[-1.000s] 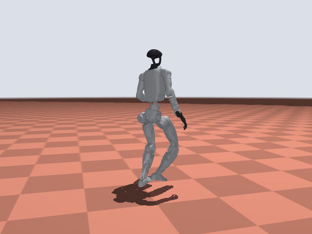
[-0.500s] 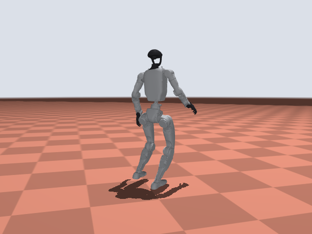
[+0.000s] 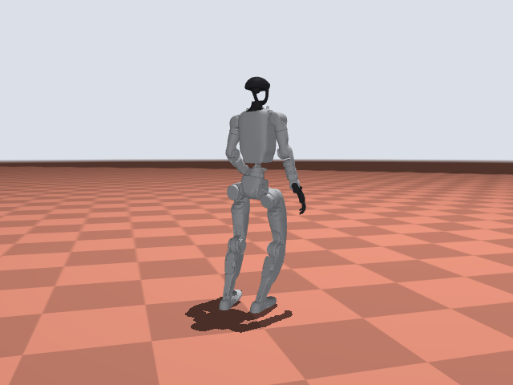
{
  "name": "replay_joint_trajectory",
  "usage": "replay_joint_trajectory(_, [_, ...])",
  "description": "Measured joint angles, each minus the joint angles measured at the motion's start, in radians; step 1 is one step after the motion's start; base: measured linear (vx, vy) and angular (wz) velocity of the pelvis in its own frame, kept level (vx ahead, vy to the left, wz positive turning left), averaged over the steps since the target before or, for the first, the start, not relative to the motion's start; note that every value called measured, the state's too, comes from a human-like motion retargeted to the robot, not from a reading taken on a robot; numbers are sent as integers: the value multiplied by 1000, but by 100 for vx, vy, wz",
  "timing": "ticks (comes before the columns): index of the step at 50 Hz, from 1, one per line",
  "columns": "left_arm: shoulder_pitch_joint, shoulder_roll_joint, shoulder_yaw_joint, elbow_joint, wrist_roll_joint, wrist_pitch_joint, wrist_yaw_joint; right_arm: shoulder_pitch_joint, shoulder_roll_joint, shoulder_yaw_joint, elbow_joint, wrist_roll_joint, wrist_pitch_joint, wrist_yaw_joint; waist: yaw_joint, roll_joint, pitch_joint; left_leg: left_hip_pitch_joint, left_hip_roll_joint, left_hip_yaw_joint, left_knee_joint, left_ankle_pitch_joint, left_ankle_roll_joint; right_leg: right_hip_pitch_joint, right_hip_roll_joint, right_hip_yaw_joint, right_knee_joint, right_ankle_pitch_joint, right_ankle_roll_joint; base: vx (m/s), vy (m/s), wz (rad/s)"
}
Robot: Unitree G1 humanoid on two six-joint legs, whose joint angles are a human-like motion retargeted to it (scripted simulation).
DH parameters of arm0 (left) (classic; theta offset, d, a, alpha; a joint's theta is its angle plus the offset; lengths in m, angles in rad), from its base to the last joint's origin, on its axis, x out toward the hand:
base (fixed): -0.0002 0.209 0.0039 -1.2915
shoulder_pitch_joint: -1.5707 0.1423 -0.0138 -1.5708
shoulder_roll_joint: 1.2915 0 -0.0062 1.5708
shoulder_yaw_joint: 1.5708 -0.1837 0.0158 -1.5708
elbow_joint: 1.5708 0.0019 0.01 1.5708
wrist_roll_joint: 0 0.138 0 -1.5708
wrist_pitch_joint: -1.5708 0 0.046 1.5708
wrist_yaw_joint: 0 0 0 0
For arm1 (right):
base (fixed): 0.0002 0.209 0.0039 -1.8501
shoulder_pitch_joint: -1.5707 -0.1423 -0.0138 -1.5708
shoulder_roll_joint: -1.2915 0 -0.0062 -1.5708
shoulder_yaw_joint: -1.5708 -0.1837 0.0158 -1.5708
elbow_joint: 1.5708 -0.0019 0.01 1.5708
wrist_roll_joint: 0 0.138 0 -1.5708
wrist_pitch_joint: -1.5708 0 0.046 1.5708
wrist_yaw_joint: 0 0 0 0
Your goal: Run
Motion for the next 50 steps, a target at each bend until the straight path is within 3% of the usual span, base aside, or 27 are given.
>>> replay_joint_trajectory(11, [33,-21,-135,248,68,58,-127,-107,-36,52,-202,15,-35,-12,-9,27,-14,-15,19,26,2,-3,16,8,26,20,-62,35,7,-2,2,-12])
replay_joint_trajectory(18, [49,-27,-147,330,102,69,-170,-107,-55,66,-278,12,-42,1,-3,51,-66,-58,41,17,-18,-1,35,17,58,16,-184,86,4,1,1,-6])
replay_joint_trajectory(23, [66,-34,-151,348,110,71,-176,-80,-59,78,-266,6,-37,3,-3,46,-54,-78,55,34,74,-25,18,-1,57,23,-106,72,5,-4,-3,-4])
replay_joint_trajectory(25, [46,-27,-151,361,111,70,-186,-86,-61,74,-240,4,-35,13,1,65,-90,-79,56,14,-15,-4,35,21,76,17,-235,109,2,11,2,-6])
replay_joint_trajectory(30, [46,-27,-171,363,124,66,-200,-41,-65,96,-184,-7,-21,29,-2,63,-67,-91,73,36,91,-30,9,1,74,23,-125,84,5,-2,-2,-5])
replay_joint_trajectory(32, [16,-15,-178,362,129,65,-220,-55,-65,91,-151,-8,-22,47,4,81,-95,-79,71,18,-6,-6,25,31,91,19,-253,122,4,11,2,-9])
replay_joint_trajectory(36, [21,-12,-201,353,144,60,-239,-33,-66,104,-131,-11,-19,62,2,82,-73,-85,87,39,76,-27,6,16,91,25,-167,103,6,-4,-2,-5])
replay_joint_trajectory(39, [8,3,-215,341,154,60,-267,-50,-70,100,-125,-9,-20,85,7,97,-93,-73,84,27,-6,-6,21,46,103,26,-280,139,7,7,3,-5])
replay_joint_trajectory(45, [26,8,-246,329,179,56,-294,-36,-76,120,-134,-15,-25,102,2,93,-66,-89,98,50,100,-34,6,23,99,35,-169,107,10,-2,-1,-4])
replay_joint_trajectory(47, [7,22,-248,322,187,59,-312,-52,-84,117,-146,-16,-23,118,5,104,-98,-81,84,31,-11,-4,28,51,105,34,-312,150,11,11,7,-2])
replay_joint_trajectory(50, [20,20,-259,322,199,60,-316,-40,-86,131,-150,-22,-26,120,4,103,-80,-86,101,49,56,-18,12,39,107,36,-246,140,12,-6,-2,-4])
